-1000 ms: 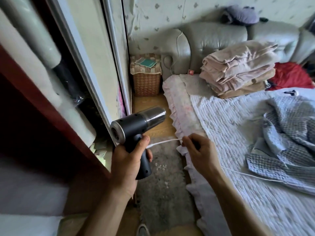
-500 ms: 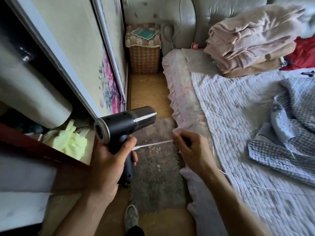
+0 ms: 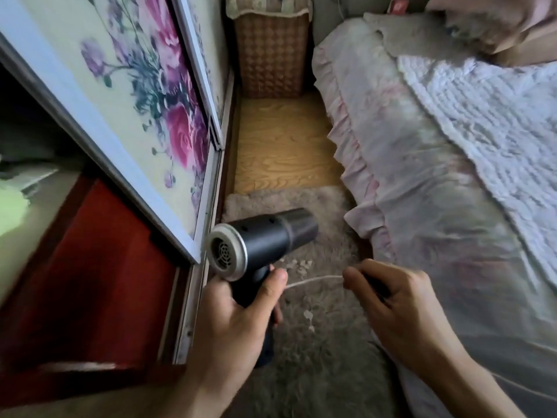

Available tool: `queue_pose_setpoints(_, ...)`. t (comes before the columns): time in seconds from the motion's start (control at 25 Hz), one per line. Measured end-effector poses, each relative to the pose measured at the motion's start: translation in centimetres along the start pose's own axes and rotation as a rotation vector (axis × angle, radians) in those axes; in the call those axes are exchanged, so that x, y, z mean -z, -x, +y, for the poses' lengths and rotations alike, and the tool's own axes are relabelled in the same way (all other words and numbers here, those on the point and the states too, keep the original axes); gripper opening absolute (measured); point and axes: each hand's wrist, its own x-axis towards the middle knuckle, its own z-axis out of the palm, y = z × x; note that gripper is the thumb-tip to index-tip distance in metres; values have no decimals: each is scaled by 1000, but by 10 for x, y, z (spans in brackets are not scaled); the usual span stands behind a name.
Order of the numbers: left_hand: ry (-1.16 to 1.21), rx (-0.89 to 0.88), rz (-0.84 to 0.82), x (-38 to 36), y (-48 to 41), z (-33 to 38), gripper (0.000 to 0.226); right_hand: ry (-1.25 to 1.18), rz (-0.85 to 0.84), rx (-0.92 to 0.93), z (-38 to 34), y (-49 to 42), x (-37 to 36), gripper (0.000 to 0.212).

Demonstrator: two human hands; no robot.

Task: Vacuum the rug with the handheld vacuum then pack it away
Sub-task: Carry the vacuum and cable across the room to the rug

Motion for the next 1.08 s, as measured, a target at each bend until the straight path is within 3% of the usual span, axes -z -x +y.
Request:
queue_pose_setpoints(0.2,-42,-134,-110,-20,-44,-123,21,-46,-128,156,95,-1,-107,46)
queue_pose_setpoints(0.28,-28,-146,-132,-32,-54,-165,19,-181,-147,174,113,1,-138,50)
queue_pose_setpoints(0.52,-155,-213,-66,-85,-66,-268,45,-623,-230,-161,150,4,-193,74)
queue_pose_setpoints(0.56,-199,-204,-76,-87,-62,-271,48,-749,-242,-245,152,6,-192,73)
queue_pose_setpoints(0.64,-342,-202,-116,-87,-61,-272,53,-941,-271,-359,148,7,-187,51)
queue_pose_setpoints(0.72,-553,-261,-79,-89,-61,-276,58,-941,-246,-373,144,6,-190,21)
queue_pose_setpoints(0.8,-694,-341,-51,-94,-59,-275,63,-860,-123,-405,150,1,-196,9)
queue_pose_setpoints(0.96,-621,-457,-212,-83,-60,-276,51,-802,23,-463,160,-9,-199,15)
queue_pose_setpoints(1.08,-505,-376,-93,-60,-83,-291,36,-691,21,-448,160,-20,-202,21)
